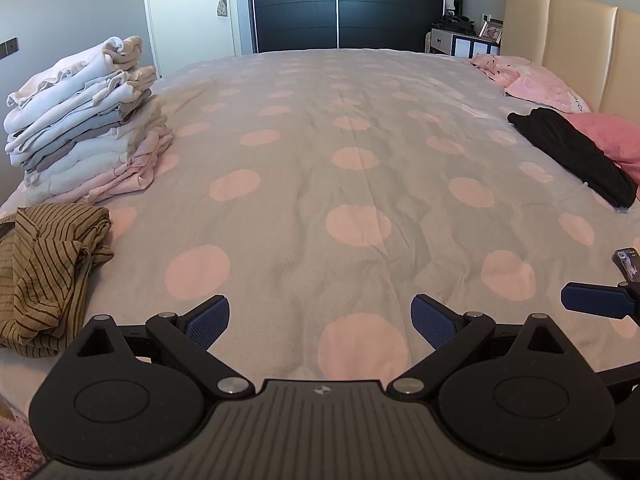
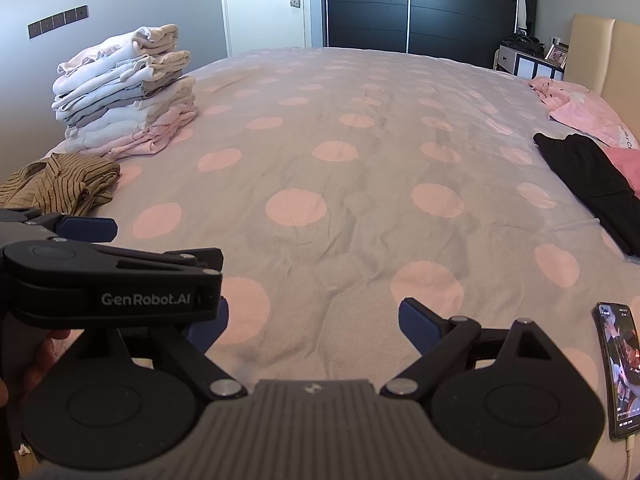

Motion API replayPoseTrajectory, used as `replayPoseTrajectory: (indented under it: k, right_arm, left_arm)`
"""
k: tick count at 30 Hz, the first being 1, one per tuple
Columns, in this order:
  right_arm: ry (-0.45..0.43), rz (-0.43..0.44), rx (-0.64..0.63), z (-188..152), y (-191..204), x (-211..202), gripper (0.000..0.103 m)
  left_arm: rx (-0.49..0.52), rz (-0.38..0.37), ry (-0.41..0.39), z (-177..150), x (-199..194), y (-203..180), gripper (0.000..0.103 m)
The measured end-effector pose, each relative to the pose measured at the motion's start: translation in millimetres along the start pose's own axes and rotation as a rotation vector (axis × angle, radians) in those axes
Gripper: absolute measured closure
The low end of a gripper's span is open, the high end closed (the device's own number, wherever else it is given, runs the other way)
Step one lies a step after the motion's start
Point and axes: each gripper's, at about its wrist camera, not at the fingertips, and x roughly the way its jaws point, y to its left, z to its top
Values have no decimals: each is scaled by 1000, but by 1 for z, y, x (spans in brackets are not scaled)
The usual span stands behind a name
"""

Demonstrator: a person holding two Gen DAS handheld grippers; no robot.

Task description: Fold clothes

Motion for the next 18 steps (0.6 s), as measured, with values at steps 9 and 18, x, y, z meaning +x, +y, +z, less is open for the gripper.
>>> replayPoseTrajectory:
  k: [9, 18]
  right_arm:
    - [4, -15, 4, -1, -5, 1, 10]
    - [-11, -73, 4, 11, -40, 1, 10]
  left_arm:
    - [-12, 13, 21, -2, 5, 5, 4]
    - [-63, 6, 37, 12, 13, 21, 4]
